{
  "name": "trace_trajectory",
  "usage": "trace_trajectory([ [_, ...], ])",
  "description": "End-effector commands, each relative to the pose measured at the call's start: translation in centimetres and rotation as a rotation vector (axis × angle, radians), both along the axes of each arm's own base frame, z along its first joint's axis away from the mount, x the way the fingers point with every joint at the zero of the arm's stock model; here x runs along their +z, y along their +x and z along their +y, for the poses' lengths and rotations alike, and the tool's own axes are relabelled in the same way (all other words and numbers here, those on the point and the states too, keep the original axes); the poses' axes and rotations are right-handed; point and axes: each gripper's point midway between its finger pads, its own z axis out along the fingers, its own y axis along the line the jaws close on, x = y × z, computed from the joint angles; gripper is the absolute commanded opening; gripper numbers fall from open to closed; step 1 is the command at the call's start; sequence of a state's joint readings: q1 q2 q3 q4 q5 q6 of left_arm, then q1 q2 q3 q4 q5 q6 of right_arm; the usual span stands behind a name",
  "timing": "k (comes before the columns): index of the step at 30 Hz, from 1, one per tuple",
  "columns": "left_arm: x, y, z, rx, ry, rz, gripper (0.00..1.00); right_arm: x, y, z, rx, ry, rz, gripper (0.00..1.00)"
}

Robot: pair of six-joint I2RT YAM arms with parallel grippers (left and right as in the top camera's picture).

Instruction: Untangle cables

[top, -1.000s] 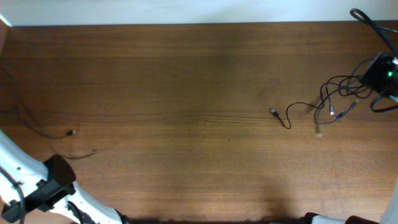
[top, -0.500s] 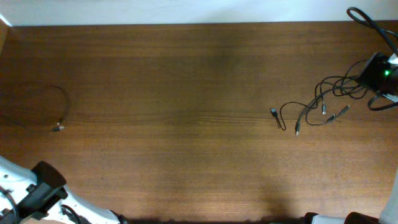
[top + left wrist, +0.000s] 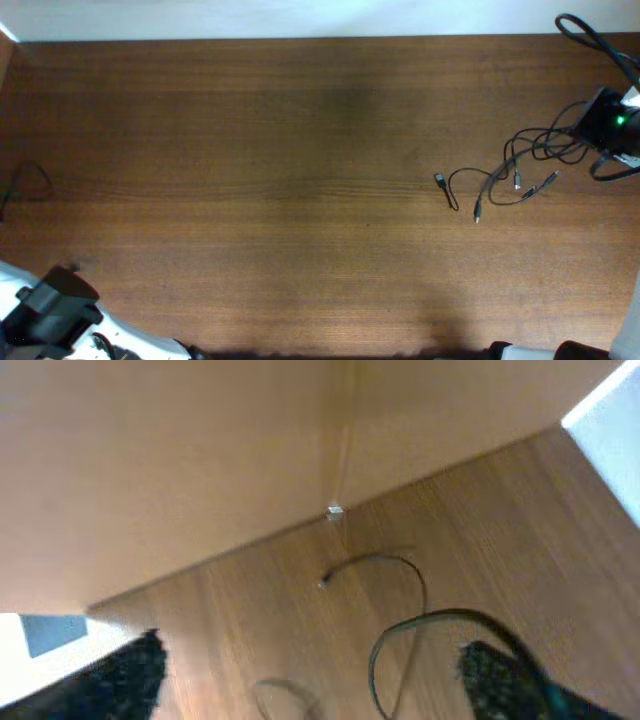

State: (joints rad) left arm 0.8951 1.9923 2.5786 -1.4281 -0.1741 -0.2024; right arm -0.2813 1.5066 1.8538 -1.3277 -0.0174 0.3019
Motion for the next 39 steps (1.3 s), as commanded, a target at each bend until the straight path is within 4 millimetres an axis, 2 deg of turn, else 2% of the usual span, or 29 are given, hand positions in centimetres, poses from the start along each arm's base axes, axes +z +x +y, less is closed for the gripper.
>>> trace_trajectory([
  [1, -0.7, 0.4, -0.9, -0.02, -0.054, -0.028, 0.99, -0.1, -0.2, -0.1, 0.002, 0.002, 0.005, 0.04],
  [3, -1.5, -0.1, -1.6, -0.018, -0.092, 0.004, 0.99, -0.1, -0.2, -0.1, 0.002, 0.002, 0.005, 0.04],
  [7, -3.4, -3.1, -3.0, 0.103, -0.18, 0.1, 0.99, -0.3, -0.4, 0.0, 0.002, 0.005, 0.016, 0.04],
  [9, -4.1, -2.9, -3.9, 0.086, -0.232, 0.096, 1.0, -0.4, -0.6, 0.0, 0.005, 0.006, 0.025, 0.04],
  [10, -4.4, -1.8, -4.3, 0.007, -0.253, 0.079, 1.0, -0.4, -0.6, 0.0, 0.005, 0.006, 0.024, 0.04],
  [13, -3.7, 5.6, -6.8, -0.548, -0.241, -0.091, 1.0, -0.4, -0.6, 0.0, 0.005, 0.006, 0.025, 0.04],
  [14, -3.4, 7.1, -7.7, -0.683, -0.229, -0.148, 1.0, -0.4, -0.6, 0.0, 0.005, 0.007, 0.026, 0.04],
  [16, -3.3, 8.6, -8.4, -0.825, -0.214, -0.23, 0.99, -0.4, -0.5, 0.2, 0.012, 0.017, 0.024, 0.04],
  [18, -3.4, 9.2, -7.9, -0.874, -0.207, -0.299, 0.92, -0.4, -0.5, 0.5, 0.02, 0.027, 0.021, 0.04],
  [19, -3.5, 9.0, -7.3, -0.869, -0.209, -0.318, 0.83, -0.4, -0.5, 0.5, 0.026, 0.024, 0.021, 0.04],
  [20, -3.7, 8.4, -6.6, -0.841, -0.217, -0.323, 0.68, -0.4, -0.5, 0.5, 0.026, 0.024, 0.021, 0.04],
  [21, -3.8, 7.9, -6.1, -0.816, -0.22, -0.322, 0.45, -0.4, -0.5, 0.5, 0.026, 0.024, 0.021, 0.04],
  [22, -4.1, 7.0, -4.9, -0.735, -0.242, -0.322, 0.11, -0.4, -0.5, 0.5, 0.026, 0.024, 0.02, 0.04],
  [23, -4.3, 6.0, -3.6, -0.623, -0.272, -0.33, 0.0, -0.4, -0.4, 0.5, 0.026, 0.024, 0.021, 0.04],
  [24, -4.4, 5.1, -2.6, -0.542, -0.291, -0.345, 0.0, -0.4, -0.5, 0.5, 0.026, 0.024, 0.021, 0.04],
  [25, -4.2, 4.8, -2.2, -0.534, -0.288, -0.359, 0.0, -0.4, -0.5, 0.5, 0.026, 0.025, 0.022, 0.04],
  [26, -4.1, 4.6, -1.9, -0.532, -0.28, -0.367, 0.05, -0.4, -0.5, 0.5, 0.026, 0.025, 0.022, 0.04],
  [27, -3.9, 4.7, -1.8, -0.539, -0.276, -0.376, 0.22, -0.4, -0.5, 0.5, 0.026, 0.025, 0.023, 0.04],
  [28, -3.5, 5.3, -2.0, -0.575, -0.271, -0.412, 0.66, -0.4, -0.5, 0.5, 0.026, 0.025, 0.023, 0.04],
  [29, -3.3, 5.7, -2.3, -0.613, -0.27, -0.434, 0.77, -0.4, -0.5, 0.5, 0.026, 0.025, 0.023, 0.04],
  [30, -2.6, 6.4, -3.1, -0.678, -0.271, -0.48, 0.96, -0.4, -0.5, 0.5, 0.026, 0.025, 0.024, 0.04],
  [32, -2.4, 6.6, -3.5, -0.705, -0.279, -0.503, 1.0, -0.5, -0.5, 0.5, 0.026, 0.025, 0.025, 0.04],
  [34, -3.6, 5.7, -2.4, -0.619, -0.283, -0.442, 1.0, -0.5, -0.5, 0.5, 0.026, 0.026, 0.026, 0.04],
  [36, -6.9, 1.3, 0.8, -0.187, -0.363, -0.305, 0.99, -0.5, -0.5, 0.5, 0.026, 0.026, 0.026, 0.04],
  [37, -8.5, -2.0, 2.0, 0.08, -0.385, -0.228, 0.99, -0.5, -0.5, 0.5, 0.026, 0.026, 0.026, 0.04],
  [39, -8.9, -2.9, 1.9, 0.121, -0.396, -0.205, 0.99, -0.5, -0.6, 0.5, 0.026, 0.026, 0.027, 0.04],
])
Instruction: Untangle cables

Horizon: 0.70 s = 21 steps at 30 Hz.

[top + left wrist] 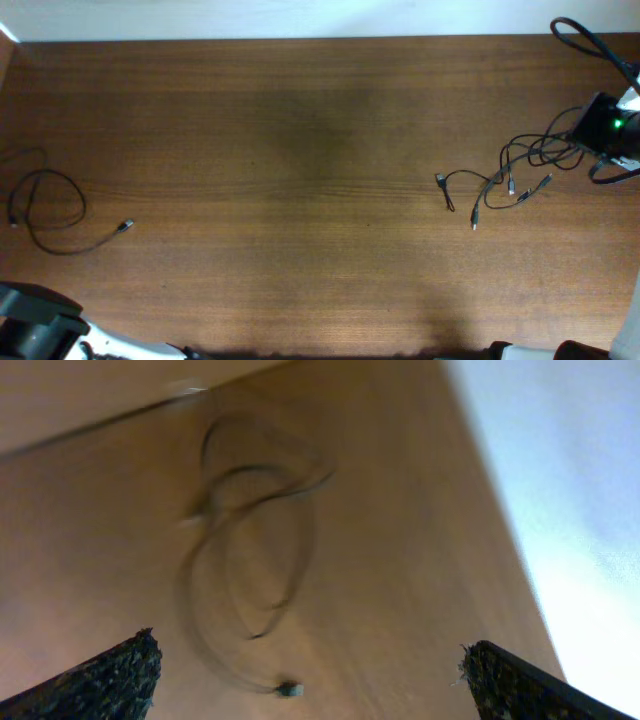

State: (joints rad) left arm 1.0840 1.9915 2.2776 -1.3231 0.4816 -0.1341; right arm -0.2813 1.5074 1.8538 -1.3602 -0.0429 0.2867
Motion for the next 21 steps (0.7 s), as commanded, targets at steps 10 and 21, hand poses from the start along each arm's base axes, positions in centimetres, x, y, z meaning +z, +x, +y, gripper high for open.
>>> trace_trajectory([
  [10, 7.9, 4.3, -11.5, -0.163, 0.19, -0.019, 0.99, -0.6, 1.8, 5.8, 0.245, 0.181, -0.024, 0.04],
  [21, 6.3, 11.4, -31.1, -0.842, 0.322, 0.035, 1.0, -0.3, 2.2, 25.3, 0.718, 0.334, -0.047, 0.05],
])
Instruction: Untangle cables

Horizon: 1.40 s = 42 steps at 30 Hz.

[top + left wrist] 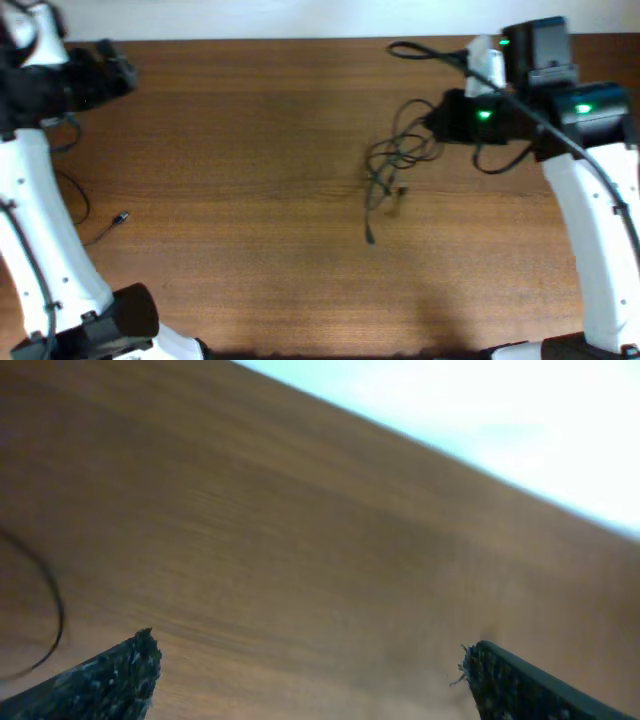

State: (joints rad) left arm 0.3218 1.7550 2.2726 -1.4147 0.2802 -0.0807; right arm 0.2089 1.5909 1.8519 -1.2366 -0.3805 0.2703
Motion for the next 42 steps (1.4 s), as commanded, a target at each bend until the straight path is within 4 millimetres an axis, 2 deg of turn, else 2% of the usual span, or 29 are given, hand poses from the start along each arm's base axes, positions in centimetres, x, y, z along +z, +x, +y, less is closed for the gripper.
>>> trace_trajectory([
  [1, -1.5, 0.6, -4.1, -0.23, 0.069, 0.035, 1.0, -0.1, -0.1, 2.5, 0.028, 0.058, 0.025, 0.05],
  [2, -1.8, 0.9, -6.8, -0.356, 0.044, 0.028, 1.0, 0.0, 0.0, 2.6, 0.028, 0.066, 0.023, 0.05],
  [3, -2.0, 1.0, -10.4, -0.526, -0.006, -0.001, 0.99, 0.2, 0.0, 2.9, 0.043, 0.08, 0.018, 0.04],
  [4, -2.1, 1.0, -12.9, -0.628, -0.043, -0.019, 0.98, 0.4, -0.1, 3.2, 0.073, 0.09, 0.007, 0.04],
  [7, -2.8, 1.2, -17.9, -0.797, -0.129, -0.036, 0.97, 0.9, -0.7, 4.2, 0.159, 0.127, -0.012, 0.05],
  [8, -3.5, 1.5, -19.9, -0.85, -0.162, -0.029, 0.97, 1.3, -1.1, 4.8, 0.202, 0.158, -0.016, 0.04],
  [9, -4.6, 2.1, -22.9, -0.929, -0.215, -0.026, 0.97, 1.7, -1.5, 5.4, 0.248, 0.185, -0.029, 0.04],
  [10, -4.9, 2.3, -24.3, -0.968, -0.251, -0.034, 0.97, 1.9, -1.6, 5.6, 0.262, 0.197, -0.031, 0.04],
  [11, -5.0, 2.5, -26.7, -1.042, -0.341, -0.063, 0.96, 1.9, -1.6, 5.7, 0.264, 0.2, -0.032, 0.05],
  [13, -4.7, 2.5, -29.7, -1.144, -0.473, -0.114, 0.96, 2.2, -1.6, 5.9, 0.274, 0.215, -0.04, 0.04],
  [17, -5.1, 1.7, -33.7, -1.259, -0.587, -0.125, 0.94, 3.0, -1.5, 6.5, 0.303, 0.254, -0.068, 0.05],
  [18, -5.2, 1.4, -34.3, -1.273, -0.589, -0.12, 0.92, 3.0, -1.5, 6.6, 0.305, 0.258, -0.066, 0.04],
  [22, -5.1, 0.5, -36.0, -1.315, -0.588, -0.124, 0.66, 2.9, -1.8, 6.6, 0.305, 0.259, -0.053, 0.05],
  [23, -5.1, 0.4, -36.1, -1.317, -0.588, -0.124, 0.44, 2.9, -1.8, 6.5, 0.305, 0.258, -0.05, 0.05],
  [24, -5.1, 0.4, -36.1, -1.318, -0.586, -0.126, 0.27, 2.9, -1.8, 6.5, 0.305, 0.259, -0.05, 0.05],
  [25, -5.1, 0.5, -36.1, -1.318, -0.586, -0.126, 0.19, 2.9, -1.8, 6.6, 0.307, 0.261, -0.05, 0.04],
  [26, -5.1, 0.5, -36.0, -1.316, -0.584, -0.126, 0.17, 2.9, -1.8, 6.6, 0.306, 0.261, -0.05, 0.04],
  [27, -5.1, 0.5, -36.0, -1.316, -0.584, -0.126, 0.17, 2.9, -1.8, 6.6, 0.306, 0.26, -0.05, 0.05],
  [28, -5.1, 0.6, -36.0, -1.314, -0.583, -0.127, 0.25, 2.8, -1.7, 6.4, 0.301, 0.254, -0.052, 0.05],
  [29, -5.1, 0.7, -35.7, -1.309, -0.583, -0.128, 0.39, 2.7, -1.6, 6.4, 0.296, 0.248, -0.052, 0.05],
  [30, -5.1, 1.2, -35.0, -1.291, -0.581, -0.134, 0.71, 2.5, -1.5, 6.1, 0.284, 0.231, -0.052, 0.05],
  [31, -5.0, 1.6, -34.3, -1.276, -0.586, -0.14, 0.76, 2.4, -1.5, 6.0, 0.279, 0.225, -0.051, 0.04],
  [36, -1.8, 2.0, -31.1, -1.273, -0.774, -0.229, 0.72, 2.1, -1.0, 5.4, 0.251, 0.192, -0.056, 0.05],
  [42, -1.1, 0.4, -32.5, -1.346, -0.819, -0.257, 0.72, 2.2, -0.7, 5.1, 0.244, 0.194, -0.067, 0.04],
])
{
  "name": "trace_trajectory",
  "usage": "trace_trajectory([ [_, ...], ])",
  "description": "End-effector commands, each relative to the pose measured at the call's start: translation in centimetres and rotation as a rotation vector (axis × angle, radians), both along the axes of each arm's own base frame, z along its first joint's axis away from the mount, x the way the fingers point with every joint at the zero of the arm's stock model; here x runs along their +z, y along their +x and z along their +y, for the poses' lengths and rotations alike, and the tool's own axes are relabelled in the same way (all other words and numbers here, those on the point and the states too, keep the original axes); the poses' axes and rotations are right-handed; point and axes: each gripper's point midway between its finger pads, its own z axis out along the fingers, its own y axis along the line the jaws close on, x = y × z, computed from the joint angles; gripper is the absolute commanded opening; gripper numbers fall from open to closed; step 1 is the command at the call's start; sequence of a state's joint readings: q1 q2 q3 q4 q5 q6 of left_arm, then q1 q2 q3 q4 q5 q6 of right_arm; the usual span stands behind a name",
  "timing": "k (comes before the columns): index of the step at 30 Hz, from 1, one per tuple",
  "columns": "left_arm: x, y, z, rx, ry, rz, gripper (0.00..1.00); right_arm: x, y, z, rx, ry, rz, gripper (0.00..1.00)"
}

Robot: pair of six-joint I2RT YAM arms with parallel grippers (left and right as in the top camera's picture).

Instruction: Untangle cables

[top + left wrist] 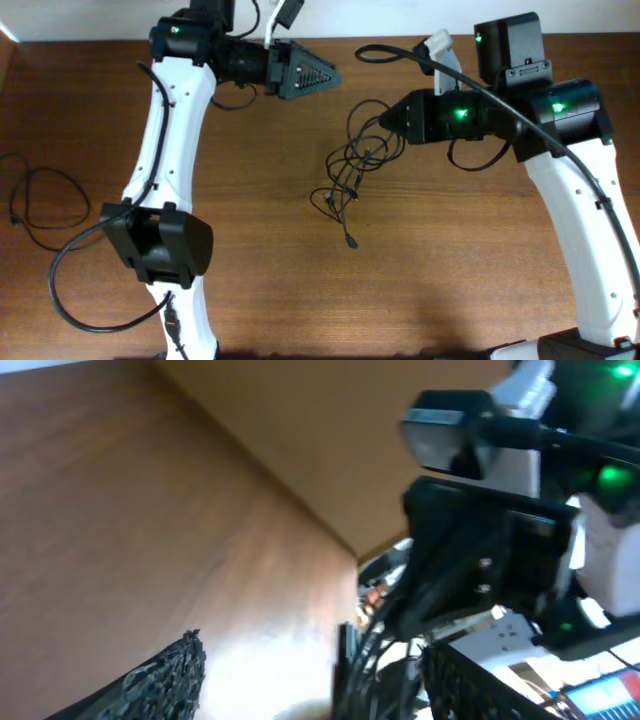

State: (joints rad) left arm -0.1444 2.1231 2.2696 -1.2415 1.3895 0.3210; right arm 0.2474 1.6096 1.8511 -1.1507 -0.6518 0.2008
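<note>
A tangle of thin black cables (352,165) hangs from my right gripper (392,115), which is shut on its upper strands over the middle of the wooden table (480,280). One loose end with a plug (352,243) trails down onto the wood. Left of the tangle and a little farther back, my left gripper (325,72) points at it with its fingers apart and nothing between them. In the left wrist view the left gripper (312,645) faces the dark strands (358,660) and the right arm (500,540) behind them. A single black cable (62,177) lies looped at the table's left edge.
The left arm's base (155,248) stands at the front left, its own wiring curling on the table beside it. The right arm (570,200) comes in along the right side. A white wall borders the far edge.
My left gripper was at the back left corner and is now near the middle back, facing the tangle. The right gripper and the hanging tangle have moved a little to the left.
The tangle lay at the right edge by my right gripper, with the left arm low at the front left. Then one cable lay looped alone at the left edge. Later the right gripper held the tangle above mid-table, and now the left gripper faces it.
</note>
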Motion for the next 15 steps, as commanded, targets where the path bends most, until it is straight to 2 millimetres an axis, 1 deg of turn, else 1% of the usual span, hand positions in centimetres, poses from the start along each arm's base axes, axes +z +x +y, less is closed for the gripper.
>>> trace_trajectory([
  [1, 0.4, -1.4, -1.9, -0.071, -0.036, -0.038, 0.72, 0.1, 0.4, -0.2, 0.0, 0.001, -0.017, 0.04],
  [4, -1.2, -1.9, -3.5, -0.073, 0.056, -0.043, 0.71, 0.7, 0.7, 0.2, 0.012, 0.023, -0.045, 0.04],
  [5, -1.7, -2.0, -3.9, -0.072, 0.086, -0.044, 0.68, 0.8, 0.7, 0.3, 0.018, 0.031, -0.05, 0.04],
  [7, -2.8, -2.0, -4.4, -0.062, 0.149, -0.052, 0.55, 0.9, 0.7, 0.3, 0.02, 0.035, -0.053, 0.04],
  [9, -3.4, -1.8, -4.5, -0.05, 0.189, -0.061, 0.47, 0.9, 0.7, 0.3, 0.02, 0.034, -0.053, 0.05],
  [10, -3.6, -1.7, -4.4, -0.044, 0.201, -0.063, 0.39, 0.9, 0.7, 0.3, 0.02, 0.035, -0.053, 0.05],
  [11, -3.9, -1.5, -4.3, -0.034, 0.222, -0.068, 0.23, 0.9, 0.7, 0.4, 0.02, 0.035, -0.052, 0.05],
  [12, -4.3, -1.3, -4.1, -0.022, 0.243, -0.072, 0.17, 0.9, 0.7, 0.4, 0.022, 0.037, -0.052, 0.05],
  [13, -4.9, -0.8, -3.8, 0.0, 0.287, -0.081, 0.07, 1.0, 0.6, 0.5, 0.027, 0.043, -0.051, 0.05],
  [14, -5.3, -0.6, -3.6, 0.012, 0.311, -0.086, 0.0, 1.1, 0.6, 0.5, 0.032, 0.048, -0.049, 0.05],
  [15, -5.4, -0.5, -3.6, 0.016, 0.318, -0.091, 0.0, 1.1, 0.5, 0.6, 0.037, 0.054, -0.047, 0.05],
])
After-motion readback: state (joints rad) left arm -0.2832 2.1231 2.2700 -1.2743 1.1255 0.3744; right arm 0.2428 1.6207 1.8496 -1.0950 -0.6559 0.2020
